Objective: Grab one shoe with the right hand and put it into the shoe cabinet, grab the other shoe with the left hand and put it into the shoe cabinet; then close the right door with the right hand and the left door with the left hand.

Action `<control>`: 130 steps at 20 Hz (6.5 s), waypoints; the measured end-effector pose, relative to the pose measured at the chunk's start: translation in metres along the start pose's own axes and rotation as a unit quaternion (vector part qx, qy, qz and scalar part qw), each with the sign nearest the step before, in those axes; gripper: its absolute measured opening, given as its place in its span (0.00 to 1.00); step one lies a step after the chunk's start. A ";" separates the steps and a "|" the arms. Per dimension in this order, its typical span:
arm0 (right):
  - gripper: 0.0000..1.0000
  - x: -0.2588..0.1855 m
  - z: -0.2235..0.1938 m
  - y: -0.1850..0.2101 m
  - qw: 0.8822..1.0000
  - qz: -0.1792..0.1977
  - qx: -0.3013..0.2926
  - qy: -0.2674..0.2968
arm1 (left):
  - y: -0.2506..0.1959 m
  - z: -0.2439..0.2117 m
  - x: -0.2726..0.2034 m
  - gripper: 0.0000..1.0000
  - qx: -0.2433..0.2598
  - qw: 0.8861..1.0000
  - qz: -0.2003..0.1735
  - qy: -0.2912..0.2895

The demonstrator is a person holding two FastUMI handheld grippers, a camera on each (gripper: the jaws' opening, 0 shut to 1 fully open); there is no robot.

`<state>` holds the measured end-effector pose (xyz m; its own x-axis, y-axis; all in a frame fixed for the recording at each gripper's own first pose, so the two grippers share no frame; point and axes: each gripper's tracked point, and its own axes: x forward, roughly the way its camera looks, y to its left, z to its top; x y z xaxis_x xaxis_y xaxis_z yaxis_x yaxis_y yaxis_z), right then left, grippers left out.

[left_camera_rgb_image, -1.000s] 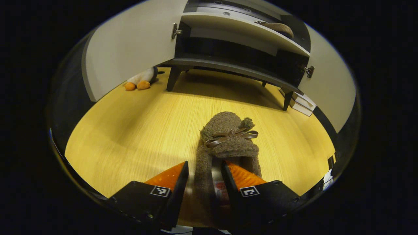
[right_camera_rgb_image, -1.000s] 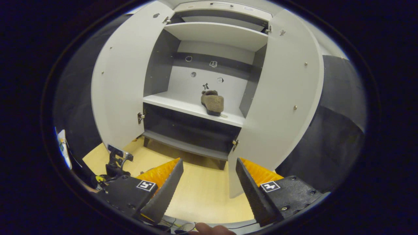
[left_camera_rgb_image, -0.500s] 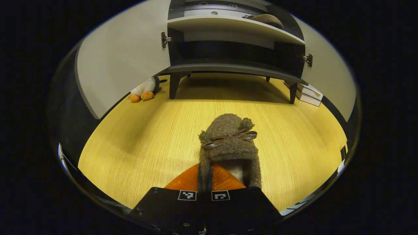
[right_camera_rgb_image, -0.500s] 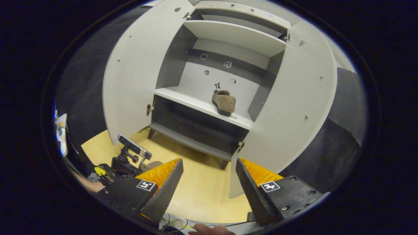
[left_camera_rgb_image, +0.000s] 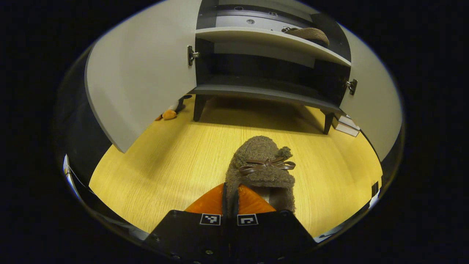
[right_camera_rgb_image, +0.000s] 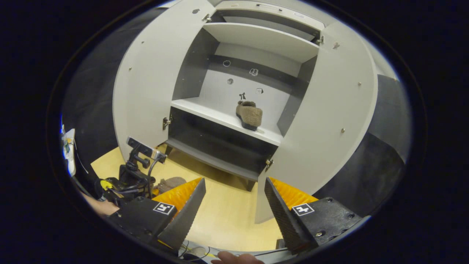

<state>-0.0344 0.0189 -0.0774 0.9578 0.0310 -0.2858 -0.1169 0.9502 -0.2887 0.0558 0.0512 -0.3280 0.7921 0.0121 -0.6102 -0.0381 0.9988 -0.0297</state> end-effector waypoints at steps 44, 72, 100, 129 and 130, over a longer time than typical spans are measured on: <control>1.00 0.014 0.082 -0.071 0.988 0.030 0.067 -0.138 | -0.068 0.432 -0.214 0.94 0.019 0.915 -0.046 -0.401; 0.93 -0.030 0.068 -0.212 0.983 -0.126 0.091 -0.093 | -0.008 0.322 -0.234 0.95 -0.073 0.941 -0.052 -0.326; 0.93 0.052 0.157 -0.033 0.981 0.119 0.118 -0.102 | 0.065 0.255 -0.273 0.95 -0.065 0.946 0.061 -0.311; 0.94 0.038 0.070 0.025 0.987 0.098 0.125 -0.030 | 0.165 0.249 -0.268 0.95 -0.027 0.940 0.100 -0.326; 0.94 0.034 0.061 0.026 0.987 0.091 0.129 -0.023 | 0.173 0.249 -0.262 0.95 -0.021 0.940 0.100 -0.327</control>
<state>0.0111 0.0636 -0.0384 0.9388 0.2173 -0.2673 -0.2234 0.9747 0.0079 -0.0067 0.2323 0.0245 0.9708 0.2398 0.0087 -0.2397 0.9708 -0.0051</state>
